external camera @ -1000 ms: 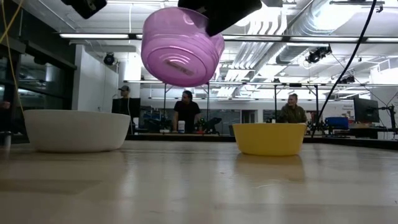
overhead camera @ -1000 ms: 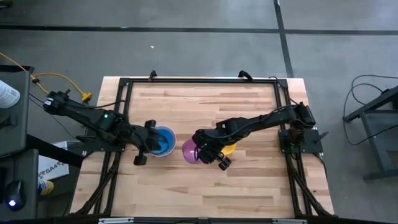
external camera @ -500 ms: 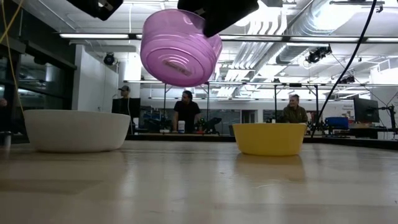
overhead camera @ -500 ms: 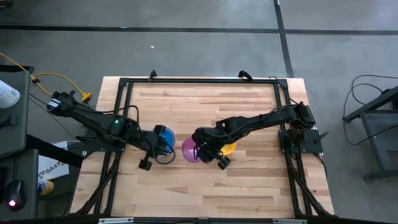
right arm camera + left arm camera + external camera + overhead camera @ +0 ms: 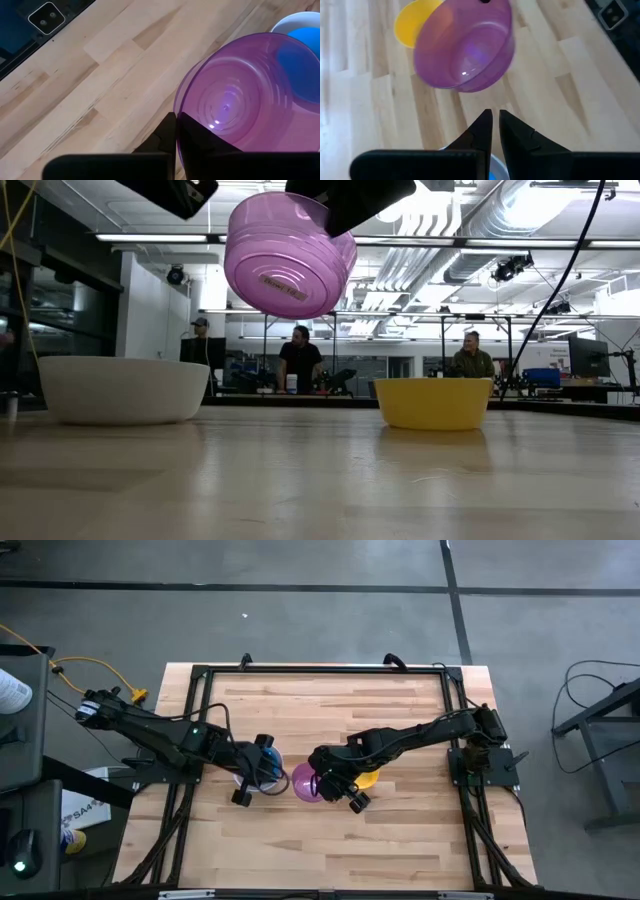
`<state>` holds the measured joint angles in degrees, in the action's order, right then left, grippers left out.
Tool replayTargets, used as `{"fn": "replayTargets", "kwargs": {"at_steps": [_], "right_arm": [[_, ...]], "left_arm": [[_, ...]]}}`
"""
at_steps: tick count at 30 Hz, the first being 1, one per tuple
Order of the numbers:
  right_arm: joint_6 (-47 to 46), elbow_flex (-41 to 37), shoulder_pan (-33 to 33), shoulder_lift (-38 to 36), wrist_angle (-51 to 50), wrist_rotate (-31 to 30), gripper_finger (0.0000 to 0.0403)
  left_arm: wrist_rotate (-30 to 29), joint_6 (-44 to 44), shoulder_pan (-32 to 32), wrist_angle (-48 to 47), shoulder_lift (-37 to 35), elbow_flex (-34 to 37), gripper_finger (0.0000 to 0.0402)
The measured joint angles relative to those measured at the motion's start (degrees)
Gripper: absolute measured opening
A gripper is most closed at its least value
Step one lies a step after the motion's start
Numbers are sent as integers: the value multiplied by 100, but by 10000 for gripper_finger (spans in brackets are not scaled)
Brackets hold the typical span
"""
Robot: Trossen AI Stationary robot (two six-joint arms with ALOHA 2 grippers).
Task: Nest bowls inside each other
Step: Stack the violet bowl on the blue bowl
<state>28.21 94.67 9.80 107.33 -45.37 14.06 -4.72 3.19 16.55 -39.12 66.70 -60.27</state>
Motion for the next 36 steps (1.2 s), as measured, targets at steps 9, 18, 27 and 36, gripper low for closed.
{"fn": "replayTargets", "kwargs": {"at_steps": [9, 18, 27, 36], "right_arm": [[-5, 0, 0, 0, 23, 30, 4], [8, 0, 33, 0, 119, 240, 4], [12, 0, 35, 0, 115, 243, 4], [117, -2, 69, 90, -23, 83, 4]], "left_arm": [[211, 569, -117, 376, 202, -8, 33], [256, 1463, -118, 693, 407, -7, 33], [197, 1494, -118, 782, 450, 2, 51], [311, 1435, -117, 812, 450, 2, 118]]}}
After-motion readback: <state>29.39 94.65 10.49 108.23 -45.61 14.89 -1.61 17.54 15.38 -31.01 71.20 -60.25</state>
